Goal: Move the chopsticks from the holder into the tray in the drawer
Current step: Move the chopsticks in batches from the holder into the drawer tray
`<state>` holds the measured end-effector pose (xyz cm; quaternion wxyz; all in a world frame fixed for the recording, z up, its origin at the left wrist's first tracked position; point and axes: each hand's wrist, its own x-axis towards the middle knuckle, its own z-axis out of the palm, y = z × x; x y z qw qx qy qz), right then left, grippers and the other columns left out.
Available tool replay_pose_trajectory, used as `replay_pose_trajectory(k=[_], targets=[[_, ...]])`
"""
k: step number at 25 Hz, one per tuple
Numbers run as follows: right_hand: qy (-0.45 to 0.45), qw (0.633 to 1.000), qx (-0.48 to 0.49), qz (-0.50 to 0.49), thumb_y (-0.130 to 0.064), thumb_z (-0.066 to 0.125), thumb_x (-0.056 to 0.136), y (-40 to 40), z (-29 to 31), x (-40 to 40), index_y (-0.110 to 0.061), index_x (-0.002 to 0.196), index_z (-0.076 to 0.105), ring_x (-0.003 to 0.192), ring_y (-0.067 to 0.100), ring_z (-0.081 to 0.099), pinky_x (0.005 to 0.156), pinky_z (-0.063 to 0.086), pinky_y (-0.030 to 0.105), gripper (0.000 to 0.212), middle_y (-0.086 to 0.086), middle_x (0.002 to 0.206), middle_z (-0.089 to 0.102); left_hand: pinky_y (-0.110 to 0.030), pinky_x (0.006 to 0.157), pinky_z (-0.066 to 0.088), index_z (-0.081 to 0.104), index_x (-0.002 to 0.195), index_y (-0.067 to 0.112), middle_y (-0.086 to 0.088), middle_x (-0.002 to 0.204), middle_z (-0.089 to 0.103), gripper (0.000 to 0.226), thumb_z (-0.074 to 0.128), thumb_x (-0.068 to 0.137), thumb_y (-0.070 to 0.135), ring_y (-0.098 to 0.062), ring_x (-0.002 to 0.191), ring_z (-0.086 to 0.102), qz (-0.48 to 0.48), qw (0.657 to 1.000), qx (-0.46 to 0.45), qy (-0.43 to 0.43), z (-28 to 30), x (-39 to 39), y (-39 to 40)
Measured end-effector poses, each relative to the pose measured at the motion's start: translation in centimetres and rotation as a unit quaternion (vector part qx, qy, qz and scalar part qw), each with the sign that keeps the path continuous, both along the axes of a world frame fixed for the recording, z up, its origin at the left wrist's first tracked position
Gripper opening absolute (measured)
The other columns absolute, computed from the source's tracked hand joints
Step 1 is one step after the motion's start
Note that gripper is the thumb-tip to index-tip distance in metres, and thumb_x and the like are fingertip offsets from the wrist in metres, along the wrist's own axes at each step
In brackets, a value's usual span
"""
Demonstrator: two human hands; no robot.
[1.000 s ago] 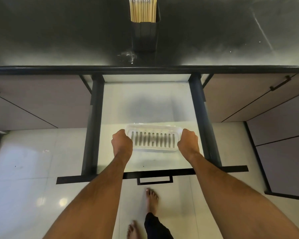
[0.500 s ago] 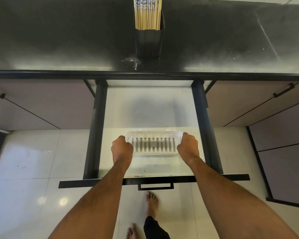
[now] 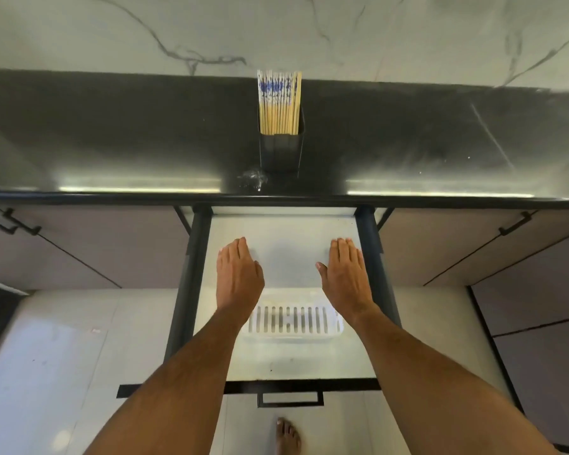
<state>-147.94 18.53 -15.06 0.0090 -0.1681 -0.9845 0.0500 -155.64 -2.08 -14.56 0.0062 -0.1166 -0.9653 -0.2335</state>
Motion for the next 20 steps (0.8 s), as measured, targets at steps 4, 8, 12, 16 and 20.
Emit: replay_pose_trajectory(k=[4, 8, 12, 16, 20], targets=[[0.066, 0.996, 0.049, 0.045, -0.042, 0.044, 0.104, 1.0, 5.7, -3.8, 0.000, 0.151, 0.036, 0.146, 0.040, 0.034, 0.119, 0.031, 0.053, 0.064, 0.022, 0.155, 0.040, -0.044, 0.125, 0.019, 0.031, 0.154, 0.003, -0.017, 0.158, 0.038, 0.056, 0.048, 0.103, 0.021, -0.034, 0.148, 0.032, -0.048, 0.995, -0.035, 0.083, 5.4, -3.3, 1.8], [0.100, 0.991, 0.067, 0.054, -0.044, 0.040, 0.105, 1.6, 11.2, -8.2, -0.003, 0.153, 0.031, 0.149, 0.036, 0.028, 0.120, 0.030, 0.052, 0.064, 0.019, 0.158, 0.037, -0.043, 0.127, 0.015, 0.023, 0.157, 0.006, -0.014, 0.162, 0.031, 0.059, 0.041, 0.105, 0.027, -0.030, 0.151, 0.026, -0.065, 0.986, -0.055, 0.143, 10.9, -7.4, 2.9], [0.135, 0.986, 0.086, 0.053, -0.043, 0.047, 0.103, 1.6, 15.2, -12.3, -0.004, 0.152, 0.034, 0.148, 0.035, 0.032, 0.118, 0.033, 0.052, 0.065, 0.018, 0.155, 0.040, -0.044, 0.126, 0.018, 0.026, 0.155, 0.004, -0.015, 0.159, 0.035, 0.059, 0.044, 0.104, 0.027, -0.029, 0.149, 0.030, -0.083, 0.974, -0.066, 0.200, 15.0, -11.4, 3.7], [0.163, 0.981, 0.092, 0.042, -0.042, 0.051, 0.101, 1.6, 18.2, -16.6, -0.003, 0.150, 0.035, 0.146, 0.034, 0.035, 0.117, 0.036, 0.052, 0.065, 0.018, 0.153, 0.043, -0.044, 0.126, 0.020, 0.031, 0.152, 0.004, -0.015, 0.155, 0.041, 0.058, 0.049, 0.101, 0.024, -0.029, 0.146, 0.035, -0.103, 0.967, -0.052, 0.228, 17.9, -16.0, 4.5], [0.185, 0.979, 0.071, 0.039, -0.038, 0.056, 0.100, 0.9, 19.6, -20.5, -0.004, 0.148, 0.036, 0.145, 0.032, 0.036, 0.117, 0.036, 0.051, 0.062, 0.016, 0.151, 0.045, -0.042, 0.124, 0.021, 0.036, 0.148, 0.004, -0.014, 0.149, 0.048, 0.057, 0.055, 0.098, 0.021, -0.028, 0.141, 0.041, -0.108, 0.962, -0.023, 0.248, 19.3, -19.7, 5.0]])
